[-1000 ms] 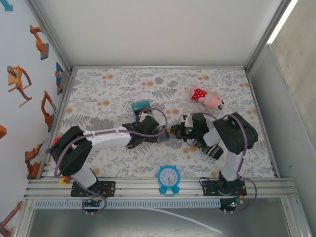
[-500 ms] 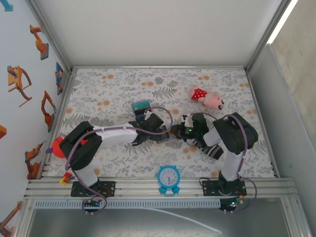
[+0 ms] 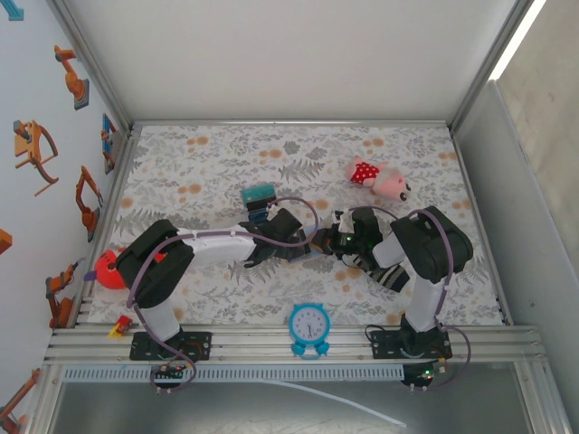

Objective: Take the credit cards out of the card holder

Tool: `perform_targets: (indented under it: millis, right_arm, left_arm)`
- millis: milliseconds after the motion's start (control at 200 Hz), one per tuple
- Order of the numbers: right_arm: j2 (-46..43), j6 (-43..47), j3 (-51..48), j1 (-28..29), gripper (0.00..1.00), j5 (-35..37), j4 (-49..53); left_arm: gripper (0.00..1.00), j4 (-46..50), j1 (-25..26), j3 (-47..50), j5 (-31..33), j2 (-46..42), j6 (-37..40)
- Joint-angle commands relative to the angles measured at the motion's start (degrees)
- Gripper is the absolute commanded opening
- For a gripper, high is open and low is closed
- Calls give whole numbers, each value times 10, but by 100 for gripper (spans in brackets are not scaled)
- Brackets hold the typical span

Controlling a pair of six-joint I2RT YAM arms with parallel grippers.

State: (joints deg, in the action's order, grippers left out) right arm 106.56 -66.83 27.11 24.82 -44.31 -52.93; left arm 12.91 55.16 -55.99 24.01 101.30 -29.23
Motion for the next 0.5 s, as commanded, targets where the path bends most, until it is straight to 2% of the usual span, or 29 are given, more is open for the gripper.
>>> perform_targets:
  millis: [0,341,496]
  right_arm:
    - [-20,27,10,-3,0,-3,27]
    - [-39,59,27,-2,0,0,97]
    - [-76,125,54,-1,0,24,229]
  left_arm:
    - [97,30,4,-5,-3,17,12]
    - [97,38,5,-9,-2,26,12]
    - [97,42,5,-11,-1,29,12]
